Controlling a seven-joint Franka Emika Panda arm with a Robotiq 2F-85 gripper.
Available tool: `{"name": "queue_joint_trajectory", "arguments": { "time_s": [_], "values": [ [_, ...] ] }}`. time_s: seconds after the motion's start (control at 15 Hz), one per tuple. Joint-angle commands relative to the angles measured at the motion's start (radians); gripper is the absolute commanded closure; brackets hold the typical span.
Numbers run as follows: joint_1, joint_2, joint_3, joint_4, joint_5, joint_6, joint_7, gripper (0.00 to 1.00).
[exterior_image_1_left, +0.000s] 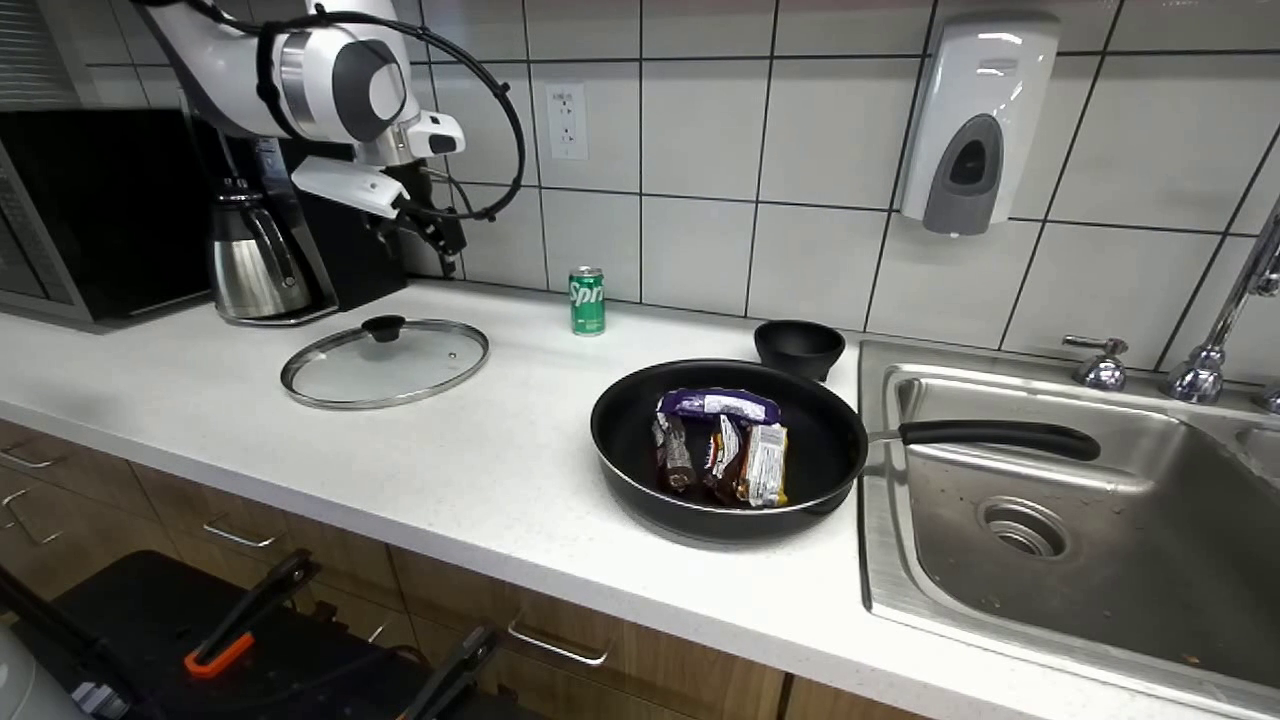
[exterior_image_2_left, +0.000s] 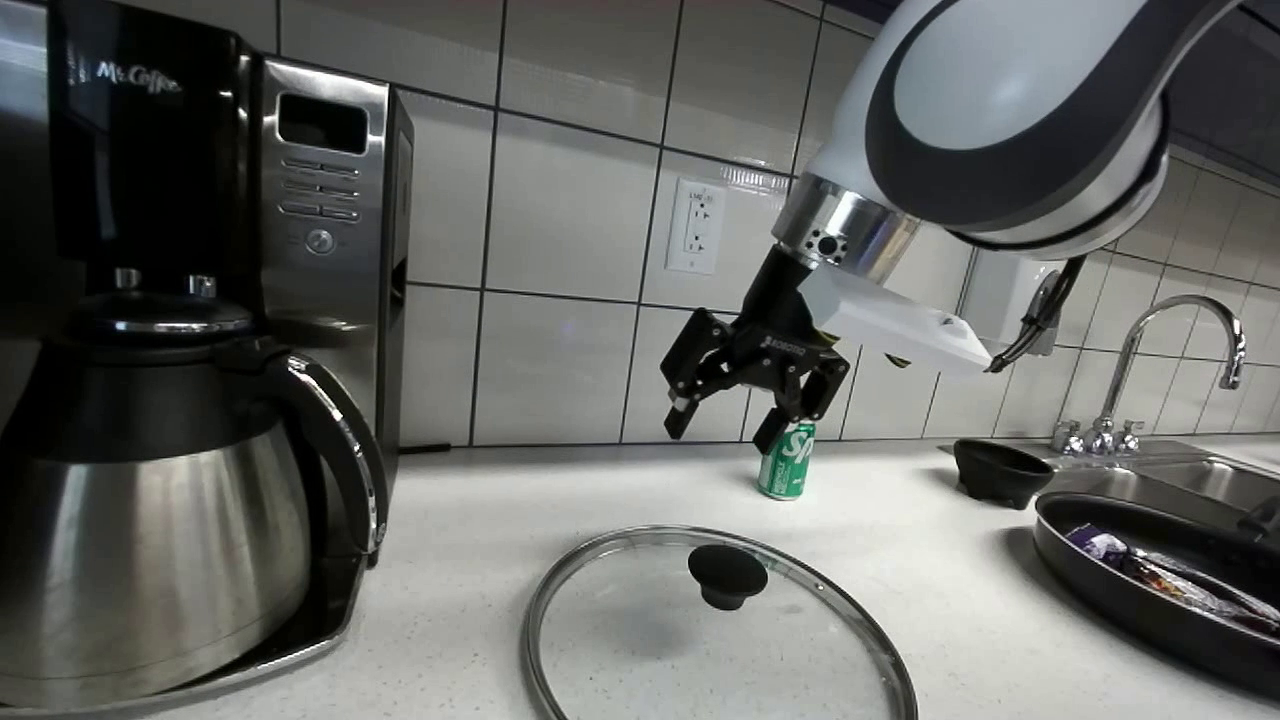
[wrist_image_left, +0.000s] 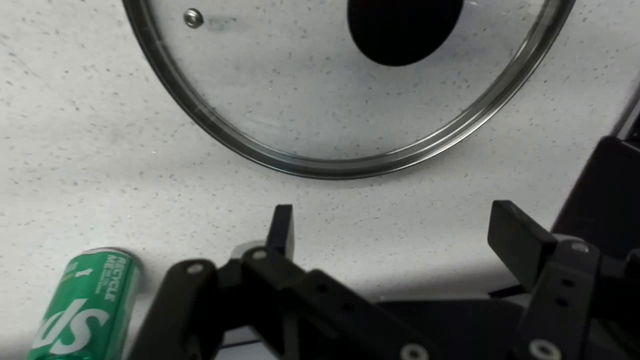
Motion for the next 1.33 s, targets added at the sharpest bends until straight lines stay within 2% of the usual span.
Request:
{"name": "queue_joint_trajectory", "arguments": {
  "time_s": [0.0,0.33,0.67,1.27],
  "values": [
    [0.019,0.025,0.037,0.074,0.009,-0.073,-0.052,0.0],
    [0.015,0.046,0.084,0.101,0.051,-0.168,-0.109,0.0],
    [0.034,0.057,0.033,0.104,-0.01,-0.247,-0.056,0.0],
    [0.04,0.073,0.027,0.123,-0.021,-0.342,-0.066,0.0]
  ]
}}
